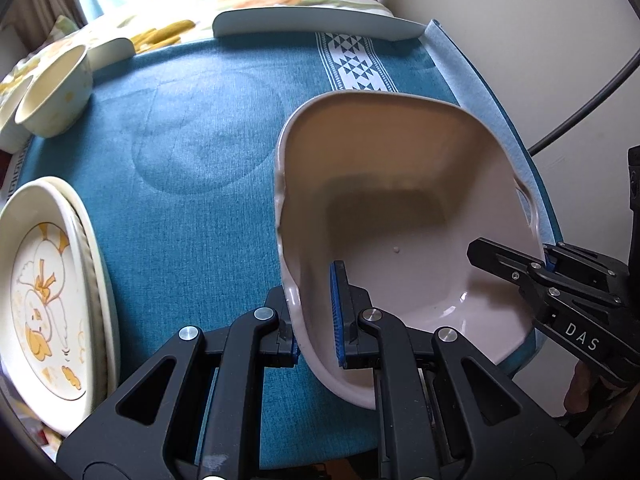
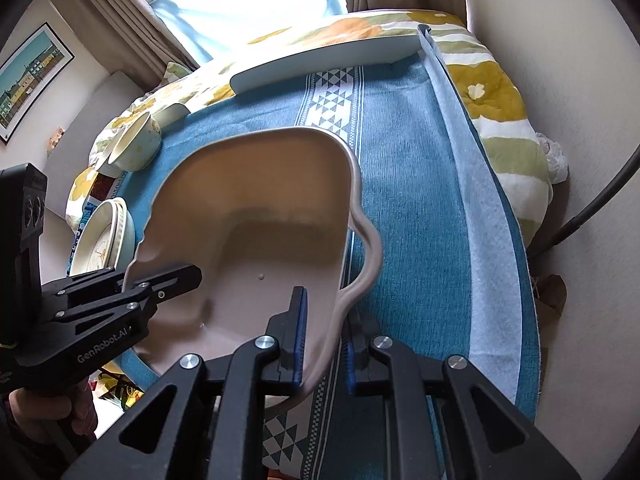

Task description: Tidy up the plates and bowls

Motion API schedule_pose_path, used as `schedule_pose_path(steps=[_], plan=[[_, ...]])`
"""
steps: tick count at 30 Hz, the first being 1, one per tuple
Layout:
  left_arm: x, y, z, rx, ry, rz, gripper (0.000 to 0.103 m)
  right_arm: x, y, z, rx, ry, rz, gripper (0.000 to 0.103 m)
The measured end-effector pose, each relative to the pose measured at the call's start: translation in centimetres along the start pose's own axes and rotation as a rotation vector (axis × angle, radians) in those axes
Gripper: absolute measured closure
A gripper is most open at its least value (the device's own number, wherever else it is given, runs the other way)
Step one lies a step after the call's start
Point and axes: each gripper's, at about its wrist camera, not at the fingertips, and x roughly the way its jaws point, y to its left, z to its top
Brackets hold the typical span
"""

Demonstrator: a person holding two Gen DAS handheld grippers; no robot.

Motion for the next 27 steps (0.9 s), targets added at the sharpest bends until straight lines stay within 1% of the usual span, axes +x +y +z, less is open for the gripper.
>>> schedule_pose_path(steps=[2,6,7,8,10,11,13,15,17,18,23,27], plan=[[0.2,-0.2,0.0,0.004,0.005,0.010,0.093,0.0,-0.1,0.0,0.005,0.000,0.004,0.088],[0.1,-0.4,-0.1,0.012,0.008,0.023,0.083,-0.1,-0.4,0.1,0.032,-0.004,0.023,0.088],[0.1,-0.5,-0.1,0.015,0.008,0.030,0.071,-0.1,-0.5,0.1,0.041,-0.004,0.032,0.088],[0.0,-0.6,-0.1,0.017,0.004,0.035,0.051,-0.1,-0.6,0.1,0.051,-0.002,0.042,0.088],[-0.4,-0.7,-0.2,0.021,-0.024,0.041,0.036,-0.1,-0.9,0.2,0.073,0.001,0.057,0.088],[-0.6,-0.7,-0.2,0.026,-0.035,0.039,0.036,-0.2,-1.0,0.2,0.083,-0.001,0.063,0.088],[-0.6,-0.9,-0.2,0.034,-0.031,0.043,0.036,-0.4,-1.2,0.2,0.096,-0.008,0.070,0.087],[-0.7,-0.9,-0.3,0.038,-0.028,0.045,0.036,-0.6,-1.3,0.2,0.108,-0.015,0.064,0.078],[-0.9,-0.9,-0.3,0.037,-0.030,0.045,0.036,-0.9,-1.4,0.2,0.120,-0.026,0.067,0.062],[-1.1,-0.9,-0.4,0.036,-0.031,0.046,0.036,-1.2,-1.6,0.2,0.128,-0.035,0.071,0.060],[-3.1,-0.5,-0.5,0.031,-0.050,0.054,0.036,-3.0,-1.7,0.5,0.151,-0.068,0.060,0.059],[-7.1,0.4,-0.6,0.011,-0.108,0.060,0.036,-6.1,0.0,1.7,0.093,-0.134,0.055,0.059]])
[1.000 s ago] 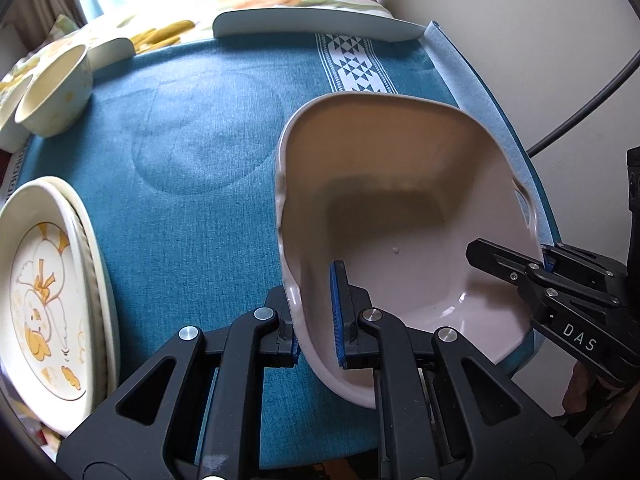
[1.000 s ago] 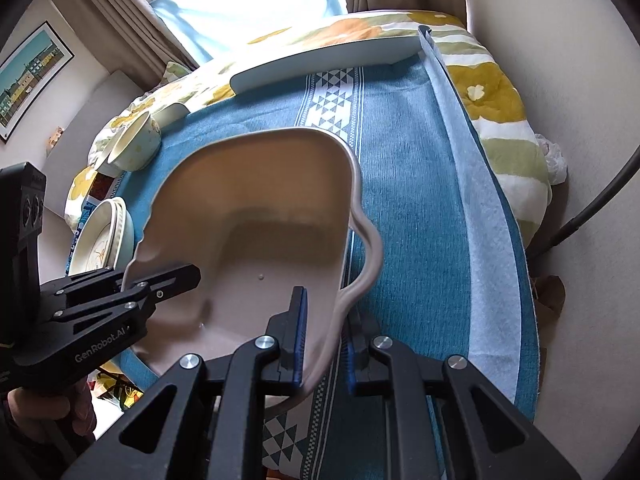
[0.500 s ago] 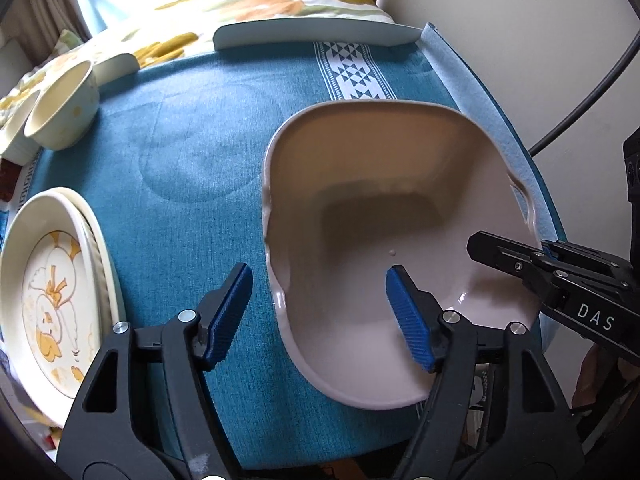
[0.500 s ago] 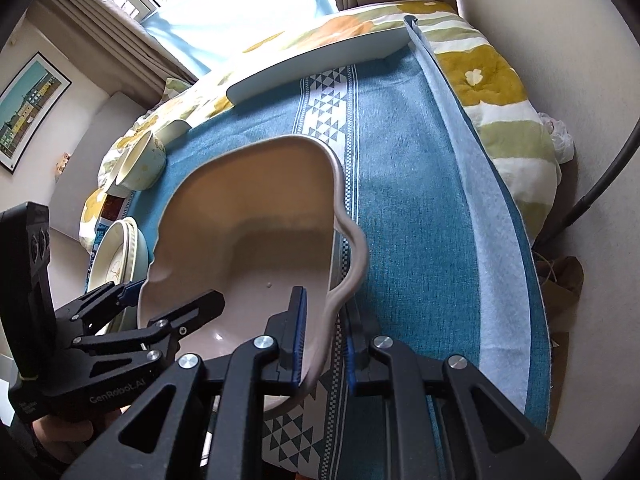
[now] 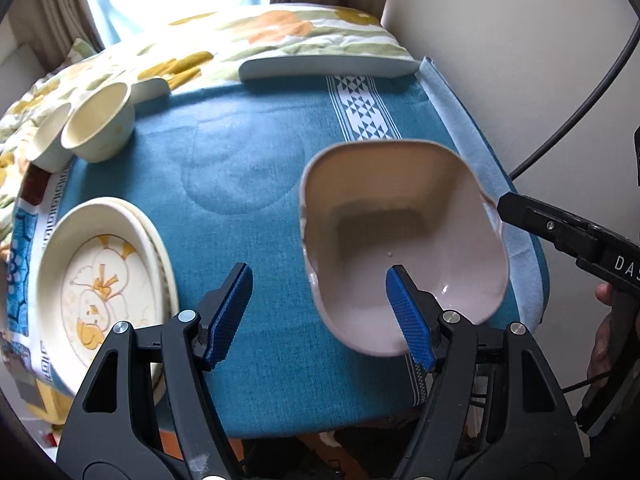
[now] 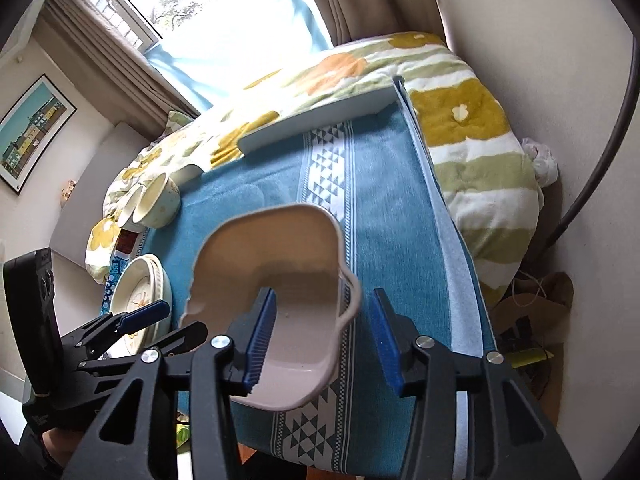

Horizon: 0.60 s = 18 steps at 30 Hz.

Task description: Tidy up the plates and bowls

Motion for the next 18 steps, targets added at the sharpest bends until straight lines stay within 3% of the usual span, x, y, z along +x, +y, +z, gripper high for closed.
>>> schedule_pose_path(steps=[6,7,8,10,13,18], plan=[[-8.6,3.9,1.4,-0.060,-0.158,0.011,0.035,-3.8,5.9,3.7,-0.119,-0.088,0.098,0.055],[-9.8,4.8,1.8,-0.078,-0.184,0.013,0.027,-4.1,7.1,4.4,-0.139,-0.097,0.116,0.040],[-11.0,5.9,2.0,-0.098,-0.209,0.020,0.013,-4.2,8.3,5.1,-0.158,-0.106,0.127,0.020],[-13.0,8.2,2.7,-0.137,-0.269,0.037,0.001,-4.4,10.9,6.2,-0.196,-0.140,0.164,0.008],[-14.6,12.2,3.8,-0.191,-0.317,0.046,0.001,-3.7,14.6,7.8,-0.250,-0.159,0.196,0.007],[-13.2,19.5,5.8,-0.287,-0.277,0.017,0.001,0.2,19.5,10.0,-0.279,-0.102,0.242,0.004]])
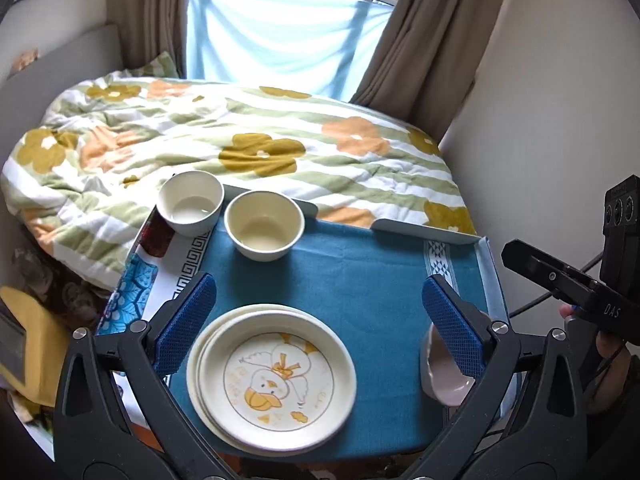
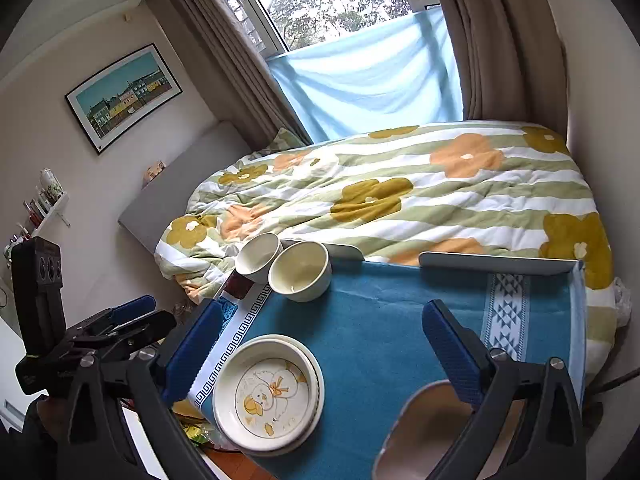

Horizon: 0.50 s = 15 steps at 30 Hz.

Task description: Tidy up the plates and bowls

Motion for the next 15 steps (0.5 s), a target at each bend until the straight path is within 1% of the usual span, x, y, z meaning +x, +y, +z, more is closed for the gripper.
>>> schedule_pose_path(steps=[1,3,4,6,8,9,11,12,13,14,15], plan=[[0.9,1.3,0.5,-0.022,0.015,-0.009,0.001,1.2,0.4,0.5,-0.006,0.025,-0.010,0.004],[2.9,3.9,1.6,-0.070,0.058,-0.029,0.001,3.9,1.3,1.4,-0.013,0.061,-0.068,0.003],[4.0,5.3,2.1,-0.094,0.080,-0.039,0.002,5.1,1.6,1.7,-0.009,0.068,-0.100,0.003],[6.7,7.6,2.9,-0.130,0.131,-0.060,0.007,7.8,2.0,2.3,0.020,0.090,-0.120,0.003],[9.5,9.5,3.5,-0.153,0.182,-0.079,0.016,10.7,2.2,2.9,0.045,0.111,-0.151,0.003],[11.0,10.2,3.7,-0.161,0.206,-0.089,0.018,12.2,2.4,3.1,0.050,0.124,-0.170,0.003],[14.0,11.8,3.9,-0.184,0.256,-0.120,0.031,15.3,2.2,3.4,0.077,0.167,-0.192,0.004],[15.5,12.6,3.9,-0.197,0.281,-0.132,0.034,16.7,2.0,3.4,0.102,0.187,-0.196,0.004],[16.9,13.2,3.9,-0.209,0.305,-0.142,0.040,18.2,1.6,3.3,0.131,0.208,-0.198,0.004],[18.3,13.8,3.9,-0.215,0.327,-0.150,0.045,19.5,1.1,3.0,0.155,0.225,-0.199,0.005],[19.7,14.1,3.7,-0.215,0.348,-0.155,0.048,20.7,0.7,2.7,0.177,0.240,-0.202,0.008]])
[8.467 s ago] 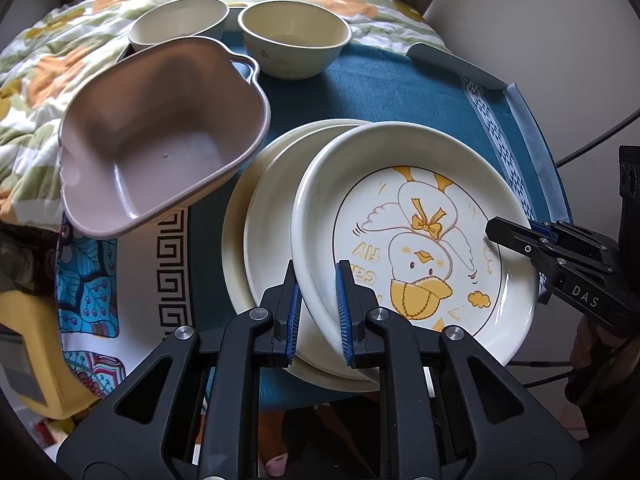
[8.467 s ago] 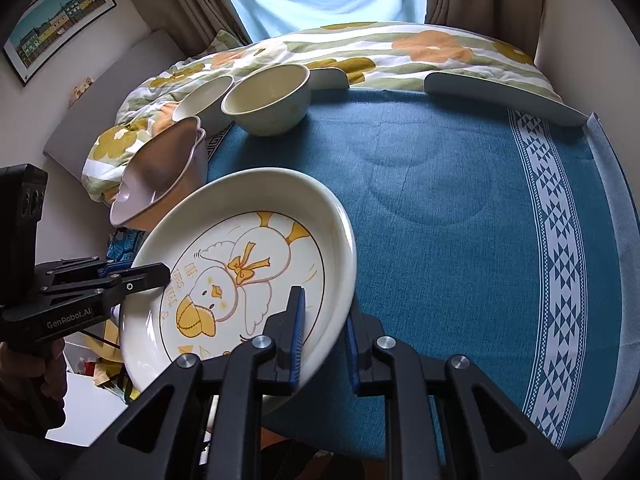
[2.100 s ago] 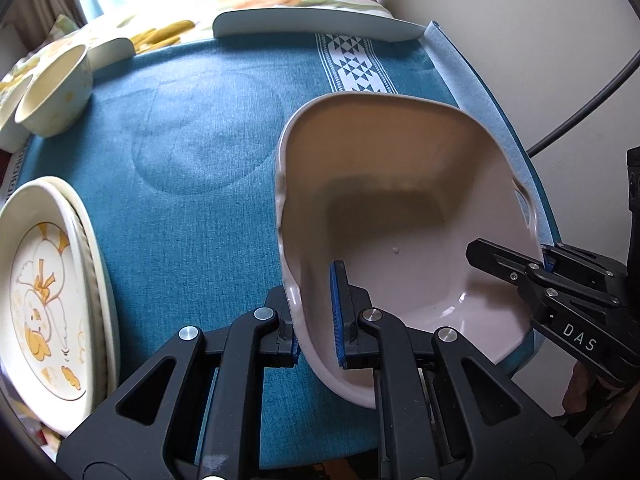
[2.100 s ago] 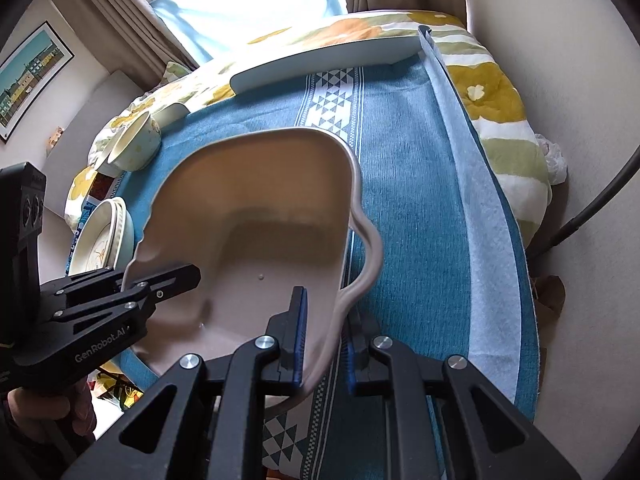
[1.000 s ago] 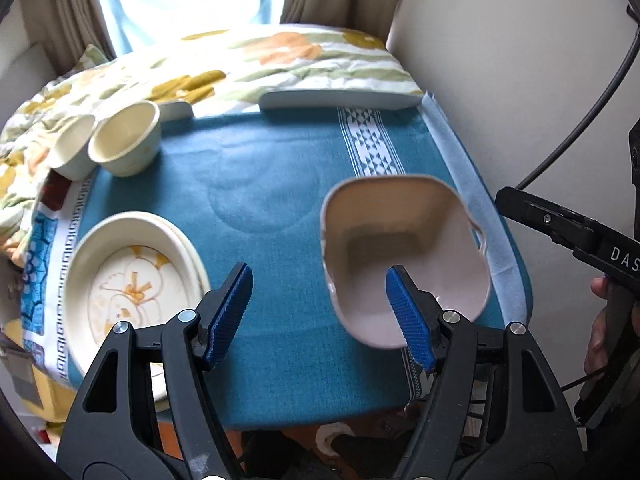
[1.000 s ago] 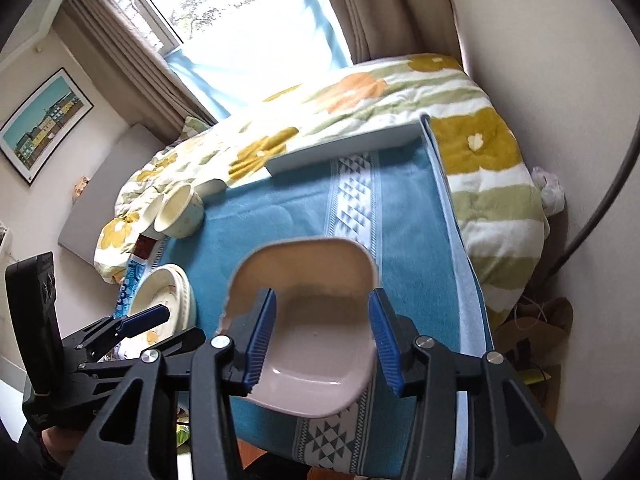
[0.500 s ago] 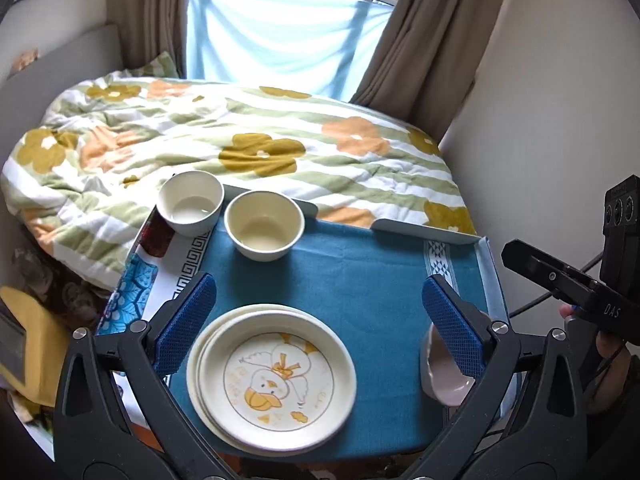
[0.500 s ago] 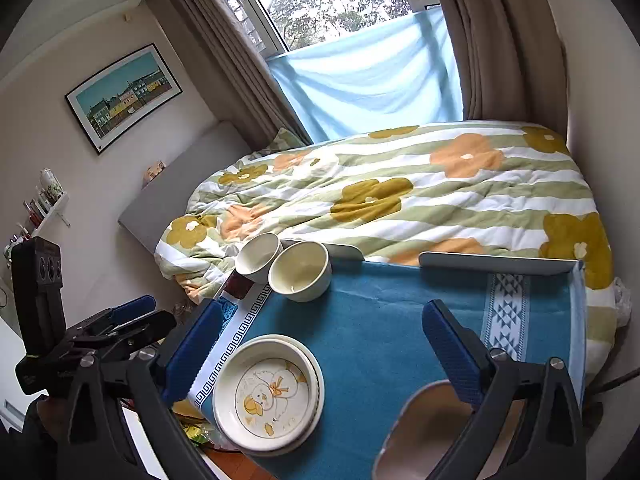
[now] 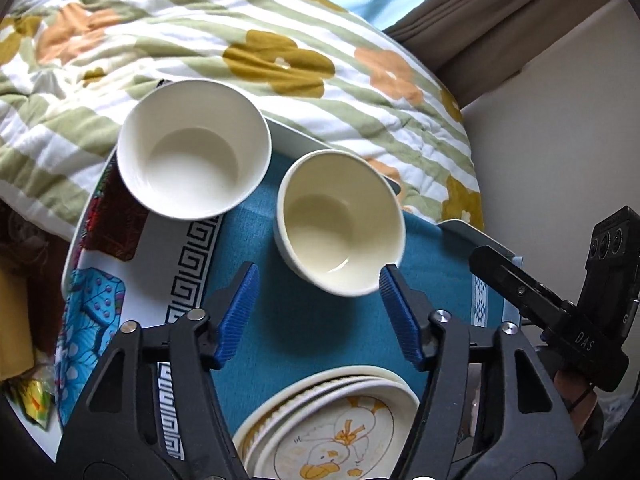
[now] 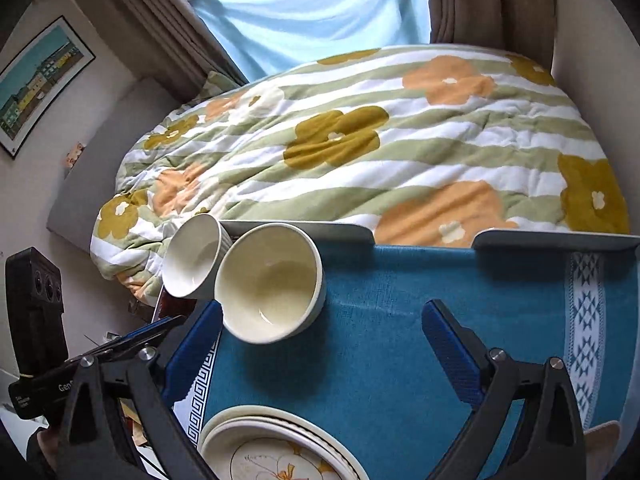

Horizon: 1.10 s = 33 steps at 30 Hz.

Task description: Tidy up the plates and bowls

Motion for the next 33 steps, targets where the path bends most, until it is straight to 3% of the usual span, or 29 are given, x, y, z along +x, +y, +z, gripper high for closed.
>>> schedule_pose_path(steps=[2,5,8,12,15,17,22,33], plan=[[2.2,0.9,0.7,0.008,0.039,-0.001,0.054,2.3,-0.5,0.0,0.034,0.042,-0.014,0.025],[4.5,1.5,1.3,0.025,0.082,0.000,0.056,5.0,-0.8,-0.2,0.062,0.098,-0.025,0.039],[6.0,1.9,2.0,0.031,0.105,0.003,0.068,6.6,-0.8,-0.4,0.080,0.126,-0.029,0.042],[6.7,1.9,2.7,0.059,0.106,0.018,0.070,7.7,-0.3,-0.2,0.078,0.137,-0.028,0.049],[6.7,1.8,3.5,0.092,0.095,0.036,0.083,8.5,0.3,0.2,0.069,0.146,-0.020,0.065],[6.8,1.5,3.6,0.109,0.103,0.040,0.086,8.9,0.6,0.1,0.068,0.159,-0.013,0.087],[6.7,0.9,3.7,0.153,0.103,0.067,0.086,8.9,1.0,0.0,0.068,0.152,-0.046,0.088],[4.3,-1.0,3.2,0.198,0.052,0.092,0.086,7.3,1.5,0.2,0.061,0.126,-0.027,0.088]])
